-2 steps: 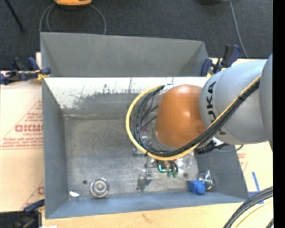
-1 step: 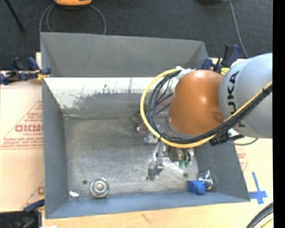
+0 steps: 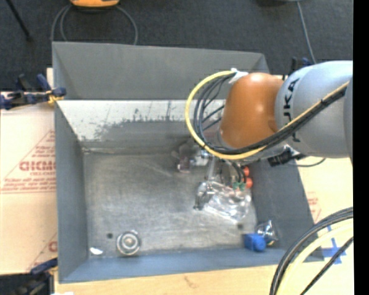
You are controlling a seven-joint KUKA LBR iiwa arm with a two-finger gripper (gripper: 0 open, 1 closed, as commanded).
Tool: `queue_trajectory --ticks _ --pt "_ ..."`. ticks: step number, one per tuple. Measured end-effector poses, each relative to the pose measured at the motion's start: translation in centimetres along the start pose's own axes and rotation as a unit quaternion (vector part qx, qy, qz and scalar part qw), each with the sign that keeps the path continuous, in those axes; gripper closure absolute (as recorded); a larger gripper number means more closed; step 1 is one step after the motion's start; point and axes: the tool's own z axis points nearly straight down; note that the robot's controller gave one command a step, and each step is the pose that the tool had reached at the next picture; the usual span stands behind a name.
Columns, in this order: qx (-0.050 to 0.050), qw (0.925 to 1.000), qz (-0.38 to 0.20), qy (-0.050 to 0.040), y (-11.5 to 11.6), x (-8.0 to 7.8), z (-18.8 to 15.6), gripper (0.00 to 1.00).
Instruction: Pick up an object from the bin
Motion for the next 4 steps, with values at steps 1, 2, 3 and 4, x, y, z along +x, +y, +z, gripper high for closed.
queue_trajectory --ticks 1,2,3,4 --pt "0.000 0.9999 -0.014 0.0000 -1.7 -6.0 3.8 0.00" --pt "0.000 0.9867 0.162 0.0072 1.2 -9.2 6.4 0.00" --pt "-0.001 0.9867 0.162 -0.0134 1.0 -10.0 5.9 1.00" --pt "-0.001 0.9831 0.183 0.0009 1.7 -6.2 1.5 1.00"
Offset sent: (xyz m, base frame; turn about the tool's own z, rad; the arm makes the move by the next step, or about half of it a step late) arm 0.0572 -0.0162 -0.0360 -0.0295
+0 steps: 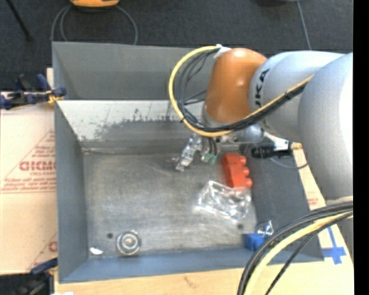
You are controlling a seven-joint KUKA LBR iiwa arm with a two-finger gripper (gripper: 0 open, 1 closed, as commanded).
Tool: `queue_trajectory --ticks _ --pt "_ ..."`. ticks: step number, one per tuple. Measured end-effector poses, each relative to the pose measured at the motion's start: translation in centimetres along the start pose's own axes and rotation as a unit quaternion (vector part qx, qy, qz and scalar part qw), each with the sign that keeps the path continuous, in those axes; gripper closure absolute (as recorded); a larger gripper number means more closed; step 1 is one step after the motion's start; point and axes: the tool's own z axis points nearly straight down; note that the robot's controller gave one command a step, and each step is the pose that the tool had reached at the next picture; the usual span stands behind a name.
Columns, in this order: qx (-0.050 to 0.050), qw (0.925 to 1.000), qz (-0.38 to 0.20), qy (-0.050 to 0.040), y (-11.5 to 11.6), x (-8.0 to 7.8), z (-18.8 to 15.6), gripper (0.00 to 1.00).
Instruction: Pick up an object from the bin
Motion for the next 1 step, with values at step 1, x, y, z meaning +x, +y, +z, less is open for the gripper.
queue_trajectory --ticks 1 --pt "0.000 0.9987 -0.051 -0.0043 -0.16 -1.16 -8.22 1.00"
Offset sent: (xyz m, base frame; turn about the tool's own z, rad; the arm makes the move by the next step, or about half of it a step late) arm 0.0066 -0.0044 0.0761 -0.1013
